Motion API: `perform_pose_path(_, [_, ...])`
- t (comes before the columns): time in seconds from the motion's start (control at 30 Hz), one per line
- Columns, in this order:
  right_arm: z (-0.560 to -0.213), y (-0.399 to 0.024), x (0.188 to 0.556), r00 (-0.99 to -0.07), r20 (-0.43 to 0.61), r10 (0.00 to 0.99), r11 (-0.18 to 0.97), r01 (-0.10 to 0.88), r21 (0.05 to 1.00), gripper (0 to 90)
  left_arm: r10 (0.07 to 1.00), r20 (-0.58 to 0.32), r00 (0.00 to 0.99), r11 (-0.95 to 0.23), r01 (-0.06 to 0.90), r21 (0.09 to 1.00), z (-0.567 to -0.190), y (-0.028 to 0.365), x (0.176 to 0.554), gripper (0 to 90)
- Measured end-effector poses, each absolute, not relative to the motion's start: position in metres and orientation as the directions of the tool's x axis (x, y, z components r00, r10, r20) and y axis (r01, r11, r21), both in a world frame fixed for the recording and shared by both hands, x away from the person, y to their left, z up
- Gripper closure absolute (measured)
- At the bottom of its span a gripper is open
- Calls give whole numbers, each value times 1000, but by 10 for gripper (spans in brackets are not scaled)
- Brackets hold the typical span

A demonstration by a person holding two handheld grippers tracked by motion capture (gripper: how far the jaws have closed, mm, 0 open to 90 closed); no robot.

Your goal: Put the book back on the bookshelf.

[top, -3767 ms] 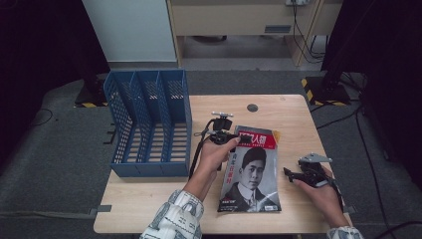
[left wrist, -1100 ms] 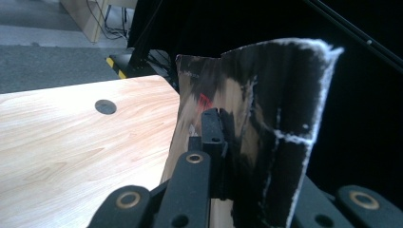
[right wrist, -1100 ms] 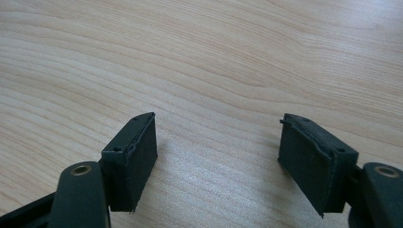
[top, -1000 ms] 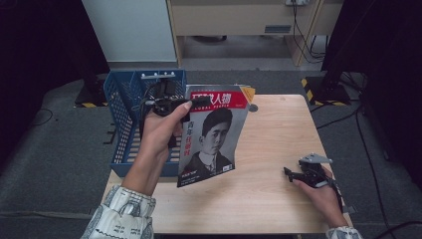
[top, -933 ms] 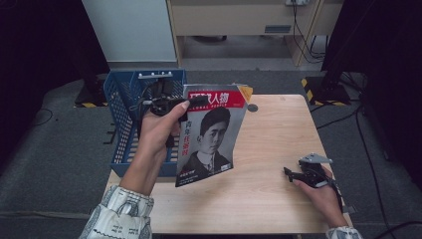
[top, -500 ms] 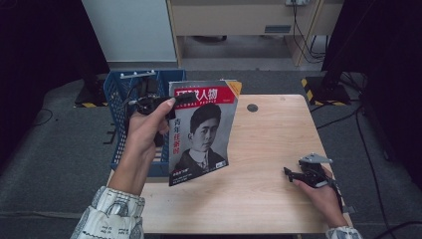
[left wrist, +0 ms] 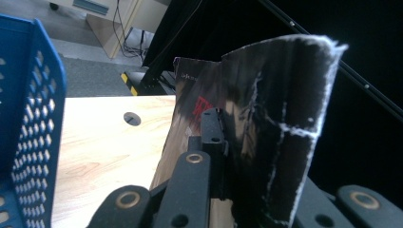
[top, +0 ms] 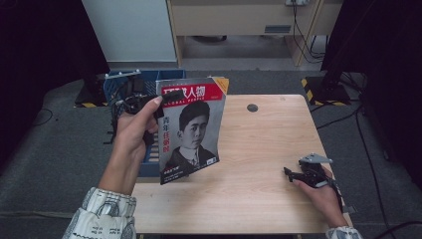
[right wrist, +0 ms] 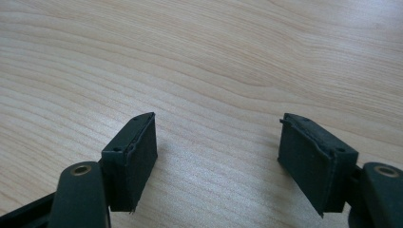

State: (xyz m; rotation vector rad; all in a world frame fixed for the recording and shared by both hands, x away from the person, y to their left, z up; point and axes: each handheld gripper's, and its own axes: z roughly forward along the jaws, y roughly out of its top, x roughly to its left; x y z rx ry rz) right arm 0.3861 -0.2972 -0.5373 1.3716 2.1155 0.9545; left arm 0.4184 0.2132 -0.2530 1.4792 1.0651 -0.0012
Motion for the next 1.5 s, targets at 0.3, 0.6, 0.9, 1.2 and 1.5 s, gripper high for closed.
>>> perform_pose_path(0.3, [-537, -297, 386, -409, 5, 912, 268, 607, 748, 290, 602, -567, 563, 198, 583, 788, -250, 230, 415, 863])
perform_pose_path(0.6, [-537, -297, 386, -410, 5, 912, 269, 607, 748, 290, 614, -569, 548, 222, 571, 790, -248, 249, 411, 863])
perform_pose_path(0.9, [-537, -297, 386, -410, 5, 912, 269, 607, 748, 290, 631, -567, 530, 240, 561, 792, -246, 266, 408, 863])
perform_pose_path(1.2, [-537, -297, 386, -410, 5, 912, 268, 606, 749, 290, 642, -562, 521, 244, 557, 794, -245, 277, 406, 864])
perform_pose_path(1.5, [-537, -297, 386, -410, 4, 912, 270, 607, 748, 290, 657, -561, 504, 256, 551, 794, -245, 288, 404, 864])
